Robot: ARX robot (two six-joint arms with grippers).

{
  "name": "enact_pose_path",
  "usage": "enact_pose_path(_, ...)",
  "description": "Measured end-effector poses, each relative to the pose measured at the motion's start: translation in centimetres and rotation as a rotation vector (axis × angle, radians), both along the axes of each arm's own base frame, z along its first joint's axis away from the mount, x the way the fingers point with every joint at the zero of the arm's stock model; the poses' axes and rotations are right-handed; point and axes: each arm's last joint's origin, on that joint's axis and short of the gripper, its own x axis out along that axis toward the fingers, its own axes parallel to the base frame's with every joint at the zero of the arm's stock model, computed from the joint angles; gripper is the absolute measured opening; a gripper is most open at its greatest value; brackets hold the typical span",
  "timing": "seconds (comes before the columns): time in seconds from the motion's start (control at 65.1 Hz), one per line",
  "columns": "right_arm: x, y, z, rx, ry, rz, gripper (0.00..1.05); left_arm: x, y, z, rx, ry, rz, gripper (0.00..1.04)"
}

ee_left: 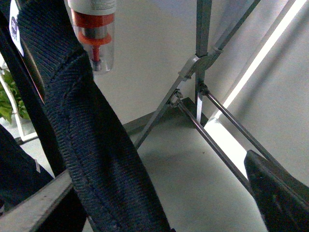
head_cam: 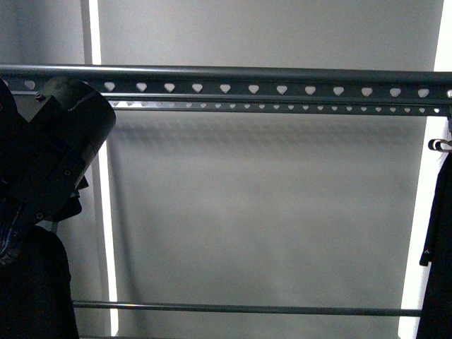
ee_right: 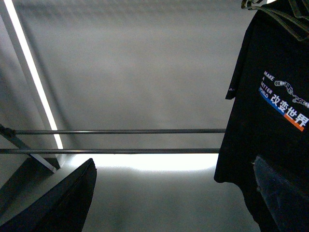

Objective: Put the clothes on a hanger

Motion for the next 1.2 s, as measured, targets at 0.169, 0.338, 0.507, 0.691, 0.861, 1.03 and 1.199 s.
enact_pose_path(0.169,0.0,0.0,0.0,0.0,0.0,0.0,0.97,0.5,0.4,0.2,-0.007,-0.025,-0.012,0.47)
enact_pose_path(0.338,0.0,0.0,0.0,0.0,0.0,0.0,0.97,0.8,0.9,0.3,-0.034,-0.066,-0.001,0.19)
enact_pose_path(0.507,0.0,0.0,0.0,0.0,0.0,0.0,0.97,0.6,1.3,0.1,-0.072,-0.092,-0.034,0.07)
enact_pose_path(0.691,0.0,0.0,0.0,0.0,0.0,0.0,0.97,-1.9,2.0,0.8,-0.107,-0.098,-0.176,0.07)
enact_pose_path(0.861,0.0,0.0,0.0,0.0,0.0,0.0,0.97,-4.5,2.8,1.4,-0.127,-0.127,-0.274,0.07)
enact_pose_path(1.03,0.0,0.0,0.0,0.0,0.0,0.0,0.97,-8.5,2.4,2.7,-0.061,-0.25,-0.592,0.07)
enact_pose_path(1.199,0.0,0.0,0.0,0.0,0.0,0.0,0.97,-15.3,1.3,4.1,0.028,-0.266,-0.959,0.07)
